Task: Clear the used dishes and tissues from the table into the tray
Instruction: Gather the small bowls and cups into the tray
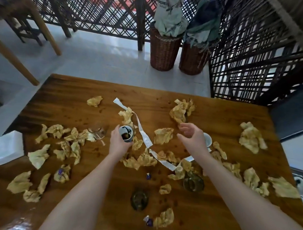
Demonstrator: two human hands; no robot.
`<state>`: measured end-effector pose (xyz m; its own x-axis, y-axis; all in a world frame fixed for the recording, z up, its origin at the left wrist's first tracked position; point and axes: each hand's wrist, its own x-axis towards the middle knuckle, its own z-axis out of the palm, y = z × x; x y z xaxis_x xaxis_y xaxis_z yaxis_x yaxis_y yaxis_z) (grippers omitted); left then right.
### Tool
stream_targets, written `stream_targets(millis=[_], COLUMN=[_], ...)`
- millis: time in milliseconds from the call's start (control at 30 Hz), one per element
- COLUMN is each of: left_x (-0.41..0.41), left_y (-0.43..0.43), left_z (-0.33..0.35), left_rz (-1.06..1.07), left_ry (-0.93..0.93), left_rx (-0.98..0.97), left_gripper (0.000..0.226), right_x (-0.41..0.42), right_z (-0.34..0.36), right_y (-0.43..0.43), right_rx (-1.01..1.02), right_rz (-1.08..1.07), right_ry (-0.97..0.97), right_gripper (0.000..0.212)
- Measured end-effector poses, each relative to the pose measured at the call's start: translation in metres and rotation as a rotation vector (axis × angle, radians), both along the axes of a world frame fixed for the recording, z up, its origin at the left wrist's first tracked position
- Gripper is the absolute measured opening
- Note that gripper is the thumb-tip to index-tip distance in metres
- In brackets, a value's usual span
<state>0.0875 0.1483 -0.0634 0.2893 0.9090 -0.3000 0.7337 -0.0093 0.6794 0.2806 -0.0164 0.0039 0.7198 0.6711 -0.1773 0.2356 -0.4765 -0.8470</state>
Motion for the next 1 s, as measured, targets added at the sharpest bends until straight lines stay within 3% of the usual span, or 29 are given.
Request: stream_targets(millis=[167,333,600,833,1000], left_x=[0.001,0.012,0.080,0.119,0.124], left_y=[0.000,-0.006,-0.030,-0.057,-0.068], left_z=[-0.005,0.009,0.037,0.037,0.035], left_rz=[0.061,0.031,-0.047,-0.126,-0.150], left_ry=[-0.067,-0.163,-0.340,-0.333,-0.324], left_rx=[0.061,0.106,0.071,0.121,0.151], left_gripper=[0.079,0.077,0.069,0.074,0.071], right_x=[0.013,0.037,0.068,0.087,0.089], right_z=[-0.014,-0.022,-0.041,-0.073,-0.089], right_y=[-0.013,-0.038,-0.055,-0.060,-0.058], right_rx=[-0.029,-0.033,-0.152,-0.259,-0.181], right_rz=[-0.030,-0.132,-0.127,-0.037,-0.042], right_ry=[0.005,0.032,-0.066,-0.032,0.026], right_gripper=[0.034,0.031,0.052,0.087,0.084])
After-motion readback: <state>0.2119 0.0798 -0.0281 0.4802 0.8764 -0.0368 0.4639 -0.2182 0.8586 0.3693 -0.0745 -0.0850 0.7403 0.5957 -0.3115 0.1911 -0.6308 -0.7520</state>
